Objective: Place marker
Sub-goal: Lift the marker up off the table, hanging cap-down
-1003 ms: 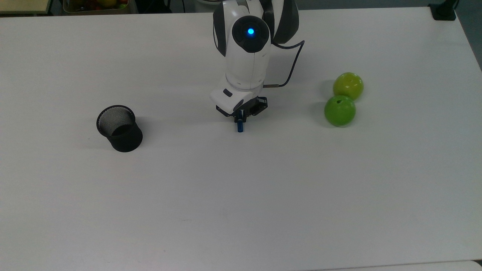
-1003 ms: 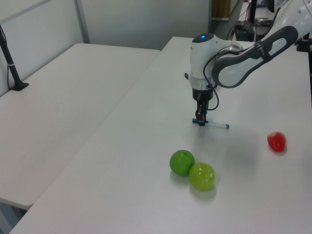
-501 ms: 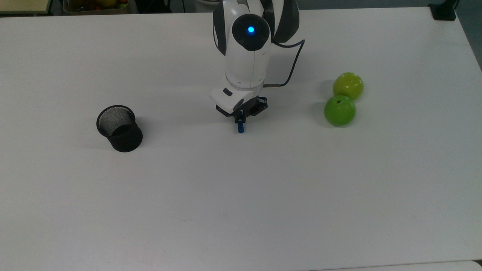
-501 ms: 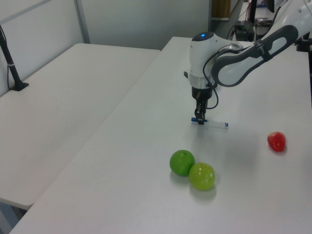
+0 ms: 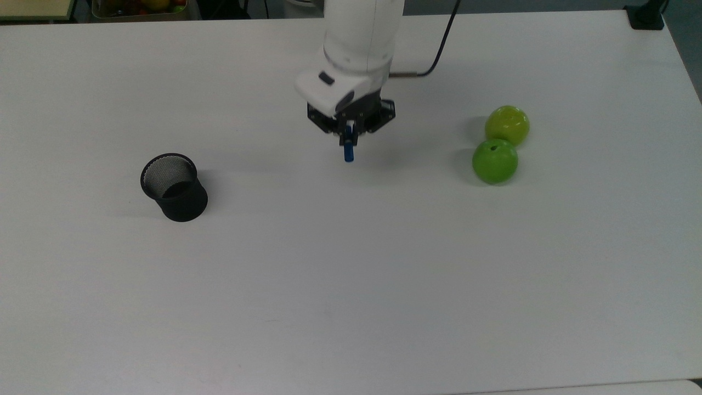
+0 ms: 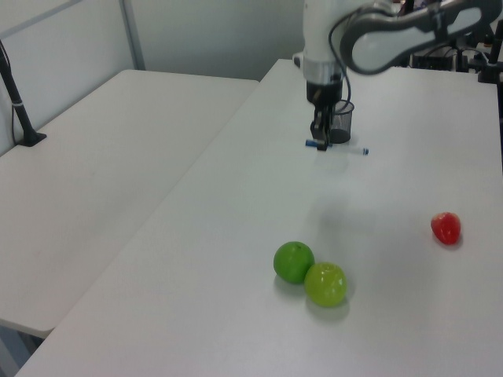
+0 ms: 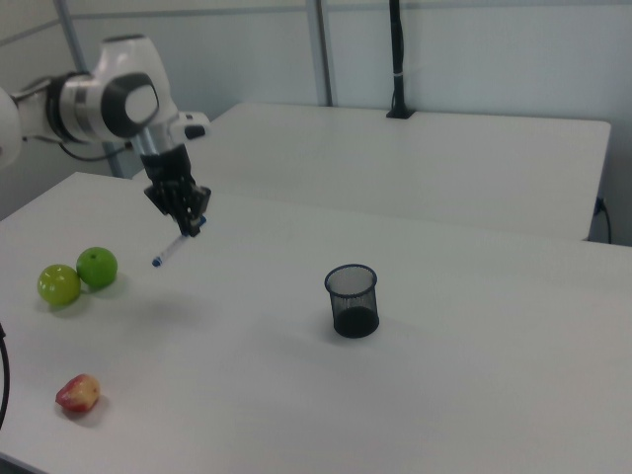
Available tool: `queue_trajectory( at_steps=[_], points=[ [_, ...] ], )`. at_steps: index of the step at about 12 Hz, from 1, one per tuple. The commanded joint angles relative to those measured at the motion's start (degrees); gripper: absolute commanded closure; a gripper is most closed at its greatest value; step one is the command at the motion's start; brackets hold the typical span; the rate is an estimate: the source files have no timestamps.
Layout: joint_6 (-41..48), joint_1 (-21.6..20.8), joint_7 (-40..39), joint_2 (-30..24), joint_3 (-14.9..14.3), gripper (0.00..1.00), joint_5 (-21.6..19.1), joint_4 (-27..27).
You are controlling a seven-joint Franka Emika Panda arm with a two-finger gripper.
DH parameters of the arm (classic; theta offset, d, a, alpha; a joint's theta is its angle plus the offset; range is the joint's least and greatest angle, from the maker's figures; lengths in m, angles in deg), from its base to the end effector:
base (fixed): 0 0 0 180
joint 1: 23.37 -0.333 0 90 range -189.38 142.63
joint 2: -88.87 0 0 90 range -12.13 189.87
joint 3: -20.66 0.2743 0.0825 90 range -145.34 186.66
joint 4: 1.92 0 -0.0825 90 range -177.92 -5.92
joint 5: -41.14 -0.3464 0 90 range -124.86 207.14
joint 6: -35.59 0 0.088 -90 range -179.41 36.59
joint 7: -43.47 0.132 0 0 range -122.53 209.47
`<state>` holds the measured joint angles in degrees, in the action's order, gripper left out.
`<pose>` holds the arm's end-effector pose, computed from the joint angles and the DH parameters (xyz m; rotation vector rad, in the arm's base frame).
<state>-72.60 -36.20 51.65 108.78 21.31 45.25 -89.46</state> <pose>0.6008 0.1361 0.4070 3.0755 0.1751 0.0383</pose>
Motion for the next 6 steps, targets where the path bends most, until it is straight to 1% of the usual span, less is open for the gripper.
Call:
queue_trajectory(
  at_steps=[1,2,3,5,6],
  points=[
    [10.1,-0.2,0.7,-4.6,-0.5,0.88,-0.4,4.6],
    [12.0,-0.3,0.7,-5.3,-0.3,0.88,-0.5,6.2],
    [12.9,-0.3,0.7,-5.6,-0.4,0.87,-0.5,6.7],
    [13.1,-0.2,0.6,-5.8,-1.1,0.87,-0.4,6.8],
    [12.7,0.7,0.3,-5.6,-1.3,0.87,-0.2,6.7]
  ],
)
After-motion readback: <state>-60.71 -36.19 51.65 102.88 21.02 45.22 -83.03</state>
